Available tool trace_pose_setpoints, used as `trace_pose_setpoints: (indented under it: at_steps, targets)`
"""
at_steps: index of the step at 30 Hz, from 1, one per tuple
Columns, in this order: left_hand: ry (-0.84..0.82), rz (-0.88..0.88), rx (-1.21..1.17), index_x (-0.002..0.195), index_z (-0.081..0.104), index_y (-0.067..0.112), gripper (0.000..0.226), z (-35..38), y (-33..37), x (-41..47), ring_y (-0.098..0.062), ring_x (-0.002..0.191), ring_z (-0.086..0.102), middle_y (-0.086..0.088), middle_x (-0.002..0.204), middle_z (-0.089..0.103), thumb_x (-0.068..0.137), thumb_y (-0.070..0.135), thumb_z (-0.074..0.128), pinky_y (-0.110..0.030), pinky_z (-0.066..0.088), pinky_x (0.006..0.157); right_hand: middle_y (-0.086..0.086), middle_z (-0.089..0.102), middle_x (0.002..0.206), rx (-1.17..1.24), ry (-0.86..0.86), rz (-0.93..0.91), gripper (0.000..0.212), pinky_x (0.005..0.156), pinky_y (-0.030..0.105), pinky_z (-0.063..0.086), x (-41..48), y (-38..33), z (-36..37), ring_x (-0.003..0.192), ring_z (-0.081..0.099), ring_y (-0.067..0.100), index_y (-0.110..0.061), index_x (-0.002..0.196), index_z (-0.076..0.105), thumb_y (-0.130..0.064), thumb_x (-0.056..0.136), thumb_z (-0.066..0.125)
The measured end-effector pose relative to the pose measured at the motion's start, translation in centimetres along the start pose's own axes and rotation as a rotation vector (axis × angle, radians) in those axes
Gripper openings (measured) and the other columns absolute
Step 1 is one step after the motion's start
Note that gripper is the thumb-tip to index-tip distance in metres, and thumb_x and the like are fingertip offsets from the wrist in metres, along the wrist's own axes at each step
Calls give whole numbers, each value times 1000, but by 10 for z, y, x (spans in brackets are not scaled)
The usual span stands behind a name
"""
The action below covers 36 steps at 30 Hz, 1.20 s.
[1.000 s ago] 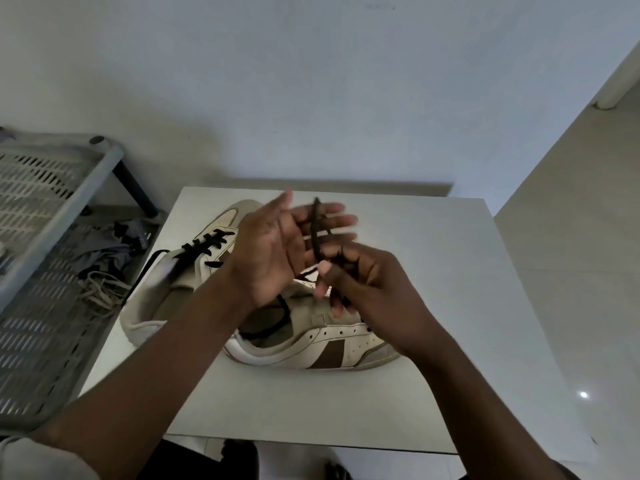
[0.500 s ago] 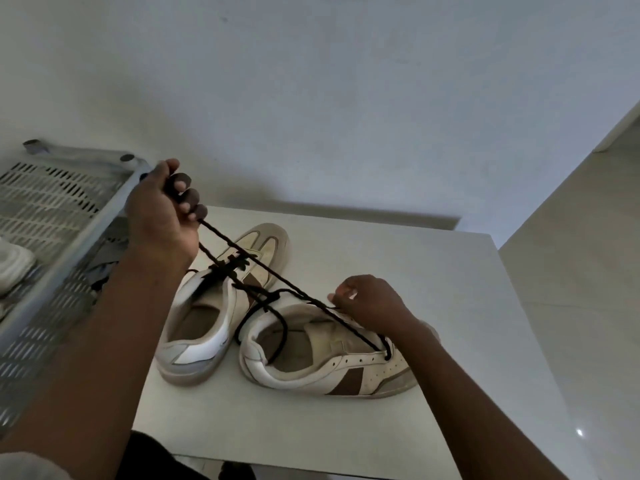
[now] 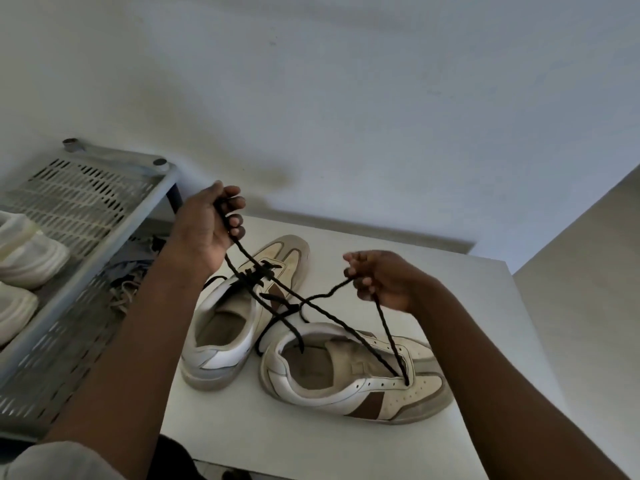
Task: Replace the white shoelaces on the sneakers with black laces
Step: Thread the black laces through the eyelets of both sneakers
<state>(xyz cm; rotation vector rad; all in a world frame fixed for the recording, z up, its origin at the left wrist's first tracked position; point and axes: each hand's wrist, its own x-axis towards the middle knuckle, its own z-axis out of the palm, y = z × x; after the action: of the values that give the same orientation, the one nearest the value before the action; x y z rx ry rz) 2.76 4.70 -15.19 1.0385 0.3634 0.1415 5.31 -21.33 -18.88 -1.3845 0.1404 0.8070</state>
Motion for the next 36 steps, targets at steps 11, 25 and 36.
trace_pose_setpoints:
  at_steps: [11,25,36]
  targets:
    - [-66,-17,64,86,59,14,33,18,-5,-11,-12,56,53,1,68,67,100,37,40,-24,40,52,0,65,75,-372,-24,-634,23,58,22,38,-1,-115,101,64,55,12,-13,91,66,1,93,48]
    - [25,103,-524,82,52,13,24,-30,35,14,-7,46,51,5,54,56,100,9,37,-21,49,57,8,65,79,-371,-180,-547,22,49,21,34,30,-65,150,57,55,15,-10,86,62,6,87,47]
    - [269,290,-579,81,49,15,28,-93,53,31,-3,33,30,9,45,43,103,13,31,-16,27,36,2,72,91,-610,-65,-429,11,51,13,39,43,-5,140,50,52,5,-17,99,70,-17,89,67]
